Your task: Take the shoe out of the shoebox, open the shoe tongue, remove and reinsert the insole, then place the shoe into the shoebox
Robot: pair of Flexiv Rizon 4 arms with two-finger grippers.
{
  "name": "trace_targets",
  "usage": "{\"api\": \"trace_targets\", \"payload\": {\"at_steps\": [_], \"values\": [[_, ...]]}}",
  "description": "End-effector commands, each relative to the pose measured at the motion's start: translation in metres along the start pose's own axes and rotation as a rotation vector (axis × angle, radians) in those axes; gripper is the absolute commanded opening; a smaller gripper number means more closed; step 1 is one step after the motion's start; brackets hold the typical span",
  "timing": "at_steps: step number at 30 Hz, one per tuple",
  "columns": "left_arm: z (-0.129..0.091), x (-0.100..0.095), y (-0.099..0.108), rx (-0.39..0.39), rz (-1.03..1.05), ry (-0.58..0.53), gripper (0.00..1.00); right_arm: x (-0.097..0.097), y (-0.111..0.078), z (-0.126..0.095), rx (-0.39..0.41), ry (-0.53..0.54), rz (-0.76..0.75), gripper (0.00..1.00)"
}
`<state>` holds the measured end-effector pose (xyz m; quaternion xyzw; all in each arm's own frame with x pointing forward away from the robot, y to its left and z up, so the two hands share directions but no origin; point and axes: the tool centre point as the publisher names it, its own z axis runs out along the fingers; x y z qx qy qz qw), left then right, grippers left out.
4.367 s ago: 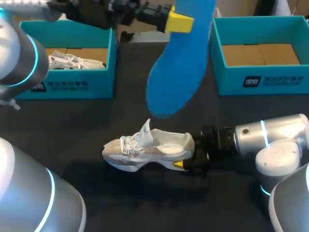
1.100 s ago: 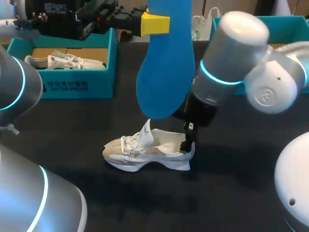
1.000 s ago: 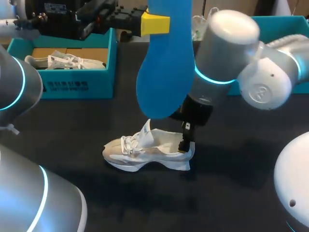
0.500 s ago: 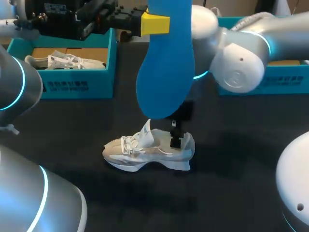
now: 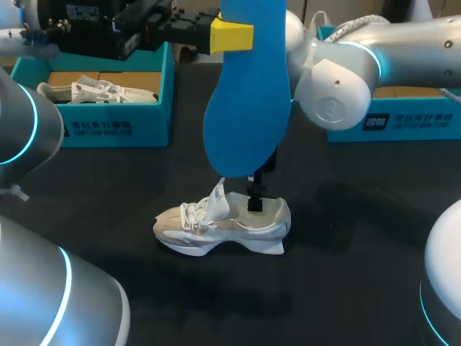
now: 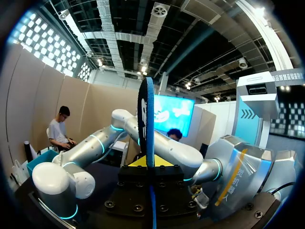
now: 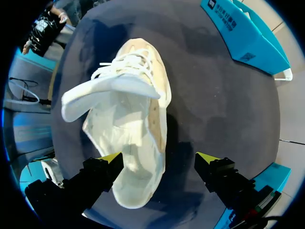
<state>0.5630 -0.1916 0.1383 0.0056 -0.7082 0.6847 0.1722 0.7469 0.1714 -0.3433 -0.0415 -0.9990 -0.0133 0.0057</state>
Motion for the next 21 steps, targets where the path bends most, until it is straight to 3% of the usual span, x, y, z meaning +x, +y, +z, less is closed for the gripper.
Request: {"api": "trace_targets", "payload": {"at_steps": [1,9,10,11,14,21], "values": [[0.001,-0.001,0.0,0.002,0.001,0.003,0.0,-0.005,0.006,0.023,-0.002,0.012,0.001,1.0],[0.001,-0.001,0.0,0.002,0.001,0.003,0.0,-0.006,0.006,0.035,-0.016,0.019,0.0,1.0],[0.001,-0.001,0.0,0.002,0.001,0.003,0.0,-0.006,0.006,0.036,-0.017,0.021,-0.001,0.85],[0.001,-0.001,0.0,0.002,0.001,0.003,0.0,-0.006,0.007,0.037,-0.015,0.026,-0.004,0.49],[0.001,-0.001,0.0,0.002,0.001,0.003,0.0,-0.006,0.007,0.041,-0.014,0.039,-0.009,0.0],[0.001,-0.001,0.0,0.002,0.001,0.003,0.0,-0.001,0.006,0.039,-0.013,0.04,-0.009,0.0]]}}
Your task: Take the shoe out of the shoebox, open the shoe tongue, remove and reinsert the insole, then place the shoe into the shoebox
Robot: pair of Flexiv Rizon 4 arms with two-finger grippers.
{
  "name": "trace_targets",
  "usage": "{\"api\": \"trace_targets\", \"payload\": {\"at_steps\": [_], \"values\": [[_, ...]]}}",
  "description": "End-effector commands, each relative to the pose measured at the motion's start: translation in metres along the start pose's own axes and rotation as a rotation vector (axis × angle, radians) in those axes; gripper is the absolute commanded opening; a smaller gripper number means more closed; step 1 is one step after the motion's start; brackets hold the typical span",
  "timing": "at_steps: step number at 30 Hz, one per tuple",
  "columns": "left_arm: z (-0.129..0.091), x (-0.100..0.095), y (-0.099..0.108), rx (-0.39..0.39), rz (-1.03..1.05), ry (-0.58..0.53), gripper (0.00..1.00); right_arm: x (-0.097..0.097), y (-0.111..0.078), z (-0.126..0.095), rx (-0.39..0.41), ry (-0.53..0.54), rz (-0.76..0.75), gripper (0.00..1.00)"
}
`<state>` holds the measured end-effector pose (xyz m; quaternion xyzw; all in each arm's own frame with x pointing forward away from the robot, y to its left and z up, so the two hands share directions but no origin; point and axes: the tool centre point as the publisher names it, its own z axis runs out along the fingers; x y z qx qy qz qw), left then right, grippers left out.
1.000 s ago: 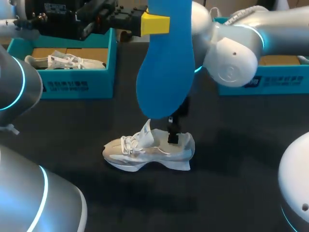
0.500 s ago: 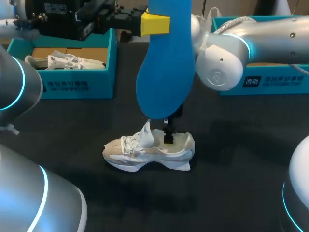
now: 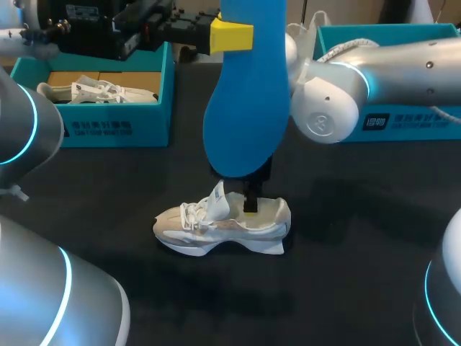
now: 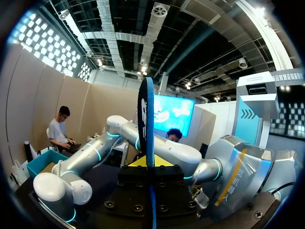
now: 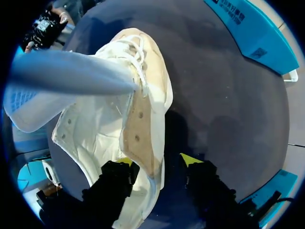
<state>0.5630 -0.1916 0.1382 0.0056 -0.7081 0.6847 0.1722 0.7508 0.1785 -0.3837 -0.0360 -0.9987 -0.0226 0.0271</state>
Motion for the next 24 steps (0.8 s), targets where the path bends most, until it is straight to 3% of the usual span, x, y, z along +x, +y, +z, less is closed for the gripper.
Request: {"api": "trace_targets", "payload": {"at_steps": [1,9,14,24], "values": [[0.001,-0.001,0.0,0.002,0.001,0.003,0.0,0.003,0.0,-0.002,0.005,-0.002,0.001,0.0],[0.001,-0.001,0.0,0.002,0.001,0.003,0.0,0.011,0.0,-0.01,0.008,0.011,0.007,0.0],[0.001,-0.001,0.0,0.002,0.001,0.003,0.0,0.02,0.003,-0.028,-0.008,-0.001,0.055,0.0],[0.001,-0.001,0.0,0.002,0.001,0.003,0.0,0.036,0.017,-0.059,-0.048,-0.064,0.326,0.0]]}}
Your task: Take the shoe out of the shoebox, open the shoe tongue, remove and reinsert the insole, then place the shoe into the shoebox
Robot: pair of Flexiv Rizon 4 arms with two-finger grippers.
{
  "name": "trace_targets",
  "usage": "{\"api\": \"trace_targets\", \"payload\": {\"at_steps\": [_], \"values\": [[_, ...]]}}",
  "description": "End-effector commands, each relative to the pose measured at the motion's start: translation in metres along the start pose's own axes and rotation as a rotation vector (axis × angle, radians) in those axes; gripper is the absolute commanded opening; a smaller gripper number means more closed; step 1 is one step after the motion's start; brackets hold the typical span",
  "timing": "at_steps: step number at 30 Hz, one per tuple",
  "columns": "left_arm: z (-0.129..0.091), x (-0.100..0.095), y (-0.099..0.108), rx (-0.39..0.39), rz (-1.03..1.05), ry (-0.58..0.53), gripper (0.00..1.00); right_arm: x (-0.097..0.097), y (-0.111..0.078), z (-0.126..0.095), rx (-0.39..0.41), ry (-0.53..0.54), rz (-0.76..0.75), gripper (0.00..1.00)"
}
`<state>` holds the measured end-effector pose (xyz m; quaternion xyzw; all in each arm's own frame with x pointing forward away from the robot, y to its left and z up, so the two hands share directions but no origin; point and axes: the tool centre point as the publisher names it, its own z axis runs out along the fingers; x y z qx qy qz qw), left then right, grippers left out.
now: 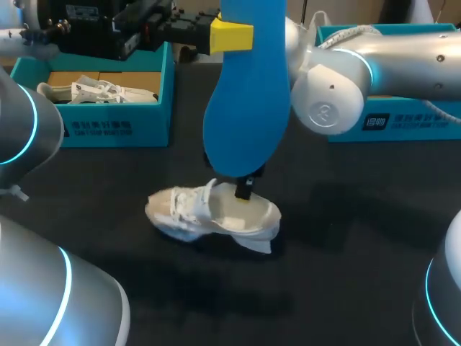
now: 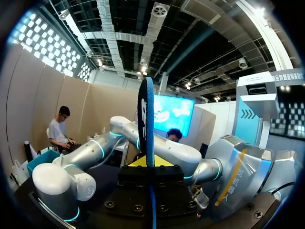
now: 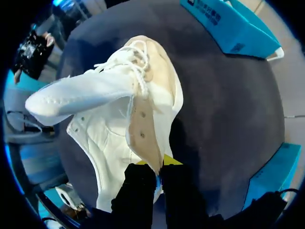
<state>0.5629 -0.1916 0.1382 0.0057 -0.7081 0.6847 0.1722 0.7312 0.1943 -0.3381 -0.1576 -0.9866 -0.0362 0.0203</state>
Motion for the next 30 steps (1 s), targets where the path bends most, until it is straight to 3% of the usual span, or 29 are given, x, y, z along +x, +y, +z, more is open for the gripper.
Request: {"api": "trace_targets", "payload": {"at_steps": [1,17,30], "values": [[0.001,-0.001,0.0,0.002,0.001,0.003,0.0,0.015,0.0,-0.017,-0.024,-0.051,0.111,0.0],[0.001,-0.001,0.0,0.002,0.001,0.003,0.0,0.052,0.024,-0.029,-0.11,-0.135,0.676,0.0],[0.001,-0.001,0.0,0.002,0.001,0.003,0.0,0.065,0.017,-0.018,-0.142,-0.148,0.867,0.0]]}}
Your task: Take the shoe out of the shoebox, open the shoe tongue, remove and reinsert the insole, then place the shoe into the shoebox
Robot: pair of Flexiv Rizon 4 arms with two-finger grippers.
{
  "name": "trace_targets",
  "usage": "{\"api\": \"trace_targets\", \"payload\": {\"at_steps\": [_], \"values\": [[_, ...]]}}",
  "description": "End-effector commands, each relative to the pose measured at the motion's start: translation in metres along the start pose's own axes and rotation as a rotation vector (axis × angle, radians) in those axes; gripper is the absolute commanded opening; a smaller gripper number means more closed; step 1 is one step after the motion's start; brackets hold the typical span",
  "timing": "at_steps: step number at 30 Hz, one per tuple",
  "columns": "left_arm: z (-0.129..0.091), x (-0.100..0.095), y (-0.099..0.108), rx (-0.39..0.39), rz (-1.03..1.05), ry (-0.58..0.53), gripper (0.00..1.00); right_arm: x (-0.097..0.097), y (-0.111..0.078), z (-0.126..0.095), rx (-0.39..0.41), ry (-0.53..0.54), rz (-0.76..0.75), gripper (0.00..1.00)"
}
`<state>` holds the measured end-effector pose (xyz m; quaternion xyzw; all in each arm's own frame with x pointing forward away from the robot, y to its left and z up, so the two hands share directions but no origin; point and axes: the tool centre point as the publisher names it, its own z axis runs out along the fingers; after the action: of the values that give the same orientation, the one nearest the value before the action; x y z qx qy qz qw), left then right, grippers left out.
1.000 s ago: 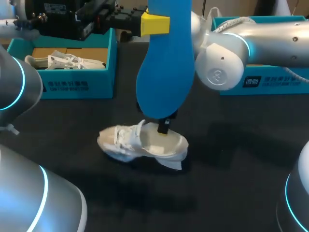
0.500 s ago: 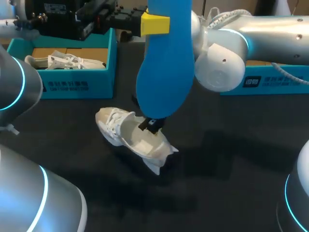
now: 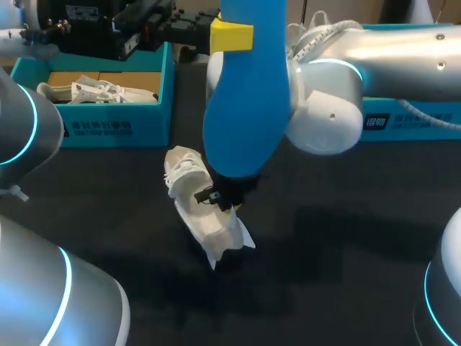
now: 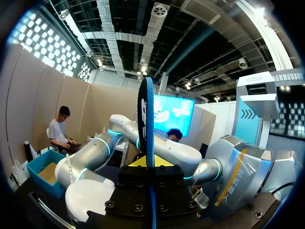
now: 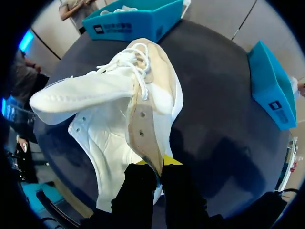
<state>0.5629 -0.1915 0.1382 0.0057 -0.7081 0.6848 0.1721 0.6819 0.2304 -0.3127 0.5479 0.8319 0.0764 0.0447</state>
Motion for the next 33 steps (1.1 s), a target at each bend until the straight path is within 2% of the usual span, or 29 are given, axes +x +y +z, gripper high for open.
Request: {"api": "trace_targets", "payload": {"at_steps": [1,20,33], "values": [[0.001,-0.001,0.0,0.001,0.001,0.003,0.0,0.002,-0.009,0.002,-0.015,-0.007,0.044,0.0],[0.001,-0.001,0.0,0.001,0.001,0.003,0.0,-0.026,-0.038,0.014,-0.053,-0.003,0.18,0.0],[0.001,-0.001,0.0,0.001,0.001,0.003,0.0,-0.047,-0.05,0.044,-0.067,0.057,0.201,0.0]]}}
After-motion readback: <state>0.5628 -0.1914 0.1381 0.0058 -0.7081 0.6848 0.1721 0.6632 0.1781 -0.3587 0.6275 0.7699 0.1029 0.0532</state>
